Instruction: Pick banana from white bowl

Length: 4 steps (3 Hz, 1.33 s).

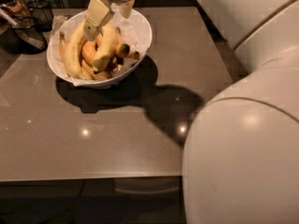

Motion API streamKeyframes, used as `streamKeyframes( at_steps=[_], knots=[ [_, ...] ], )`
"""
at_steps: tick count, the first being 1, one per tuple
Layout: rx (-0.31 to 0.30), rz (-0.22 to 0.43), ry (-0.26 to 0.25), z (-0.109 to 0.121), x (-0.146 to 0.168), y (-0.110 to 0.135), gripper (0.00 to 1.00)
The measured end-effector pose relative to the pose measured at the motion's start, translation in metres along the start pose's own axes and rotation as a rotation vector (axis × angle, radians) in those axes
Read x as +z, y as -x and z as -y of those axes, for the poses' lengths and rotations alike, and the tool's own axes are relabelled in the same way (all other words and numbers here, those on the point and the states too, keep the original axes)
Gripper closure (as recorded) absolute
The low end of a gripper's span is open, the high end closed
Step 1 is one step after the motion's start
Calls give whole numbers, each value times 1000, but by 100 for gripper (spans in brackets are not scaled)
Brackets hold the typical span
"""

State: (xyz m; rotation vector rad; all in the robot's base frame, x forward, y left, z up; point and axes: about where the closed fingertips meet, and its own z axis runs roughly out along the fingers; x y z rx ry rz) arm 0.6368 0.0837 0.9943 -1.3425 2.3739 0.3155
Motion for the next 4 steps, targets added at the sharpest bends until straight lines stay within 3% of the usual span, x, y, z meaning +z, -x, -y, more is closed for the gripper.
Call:
streamKeyframes(
  at_steps=[1, 4],
  knots=[
    [5, -29, 8, 0, 12, 4, 26],
    [23, -75, 57, 0, 43, 17, 26]
  ],
)
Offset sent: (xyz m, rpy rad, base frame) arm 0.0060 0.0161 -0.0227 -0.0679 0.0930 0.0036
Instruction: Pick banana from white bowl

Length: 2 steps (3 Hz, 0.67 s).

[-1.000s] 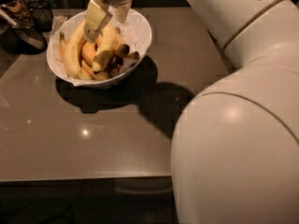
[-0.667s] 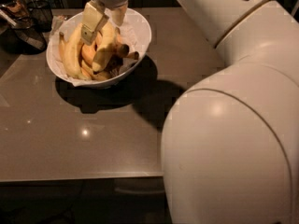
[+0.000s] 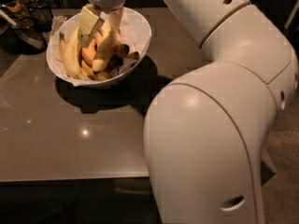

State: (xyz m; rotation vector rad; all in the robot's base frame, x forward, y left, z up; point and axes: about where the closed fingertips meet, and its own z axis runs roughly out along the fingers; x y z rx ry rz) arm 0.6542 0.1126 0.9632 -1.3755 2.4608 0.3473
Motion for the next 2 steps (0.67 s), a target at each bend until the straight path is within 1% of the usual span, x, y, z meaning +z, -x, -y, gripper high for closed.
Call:
streamKeyframes(
  at_steps=[2],
  knots=[
    [49, -14, 42, 17, 23, 3, 27]
  ],
)
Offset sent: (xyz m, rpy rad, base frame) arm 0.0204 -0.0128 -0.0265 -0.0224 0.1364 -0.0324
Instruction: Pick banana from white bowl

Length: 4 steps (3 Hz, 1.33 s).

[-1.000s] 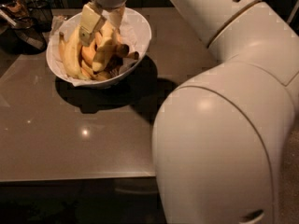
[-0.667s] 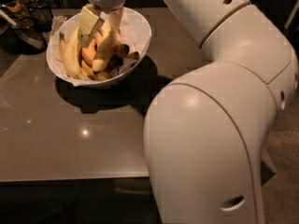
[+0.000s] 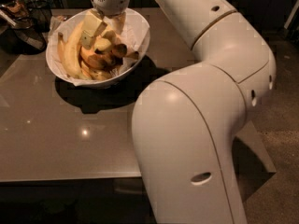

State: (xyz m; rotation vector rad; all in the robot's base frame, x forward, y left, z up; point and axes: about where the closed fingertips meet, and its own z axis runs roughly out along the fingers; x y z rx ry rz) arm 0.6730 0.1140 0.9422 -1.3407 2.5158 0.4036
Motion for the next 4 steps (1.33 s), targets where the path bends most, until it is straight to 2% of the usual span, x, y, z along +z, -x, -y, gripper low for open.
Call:
streamKeyframes(
  at_steps=[1, 2, 4],
  knots=[
    [9, -2, 13, 5, 8, 3, 27],
    [8, 0, 8, 8, 11, 5, 46],
    [8, 0, 7, 8, 11, 5, 92]
  ],
)
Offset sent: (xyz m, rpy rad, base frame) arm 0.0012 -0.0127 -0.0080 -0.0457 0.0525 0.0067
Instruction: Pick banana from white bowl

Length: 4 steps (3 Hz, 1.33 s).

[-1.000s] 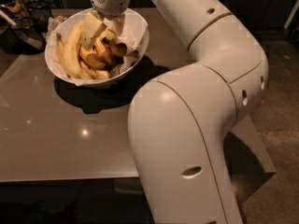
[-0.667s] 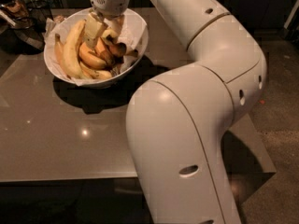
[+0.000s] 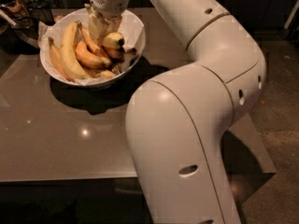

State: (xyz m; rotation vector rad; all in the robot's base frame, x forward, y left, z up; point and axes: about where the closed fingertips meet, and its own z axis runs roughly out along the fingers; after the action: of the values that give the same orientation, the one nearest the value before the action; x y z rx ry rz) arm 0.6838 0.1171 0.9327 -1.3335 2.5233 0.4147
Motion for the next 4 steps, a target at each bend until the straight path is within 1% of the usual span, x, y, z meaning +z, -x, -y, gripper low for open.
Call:
streamKeyframes(
  at_steps=[1, 2, 3, 4],
  knots=[
    [0, 0, 0, 0, 0, 0, 100],
    [-40, 57, -34, -5, -25, 5, 100],
    [-88, 108, -57, -19, -57, 5, 100],
    [-157, 145, -56, -37, -86, -3, 100]
  ],
)
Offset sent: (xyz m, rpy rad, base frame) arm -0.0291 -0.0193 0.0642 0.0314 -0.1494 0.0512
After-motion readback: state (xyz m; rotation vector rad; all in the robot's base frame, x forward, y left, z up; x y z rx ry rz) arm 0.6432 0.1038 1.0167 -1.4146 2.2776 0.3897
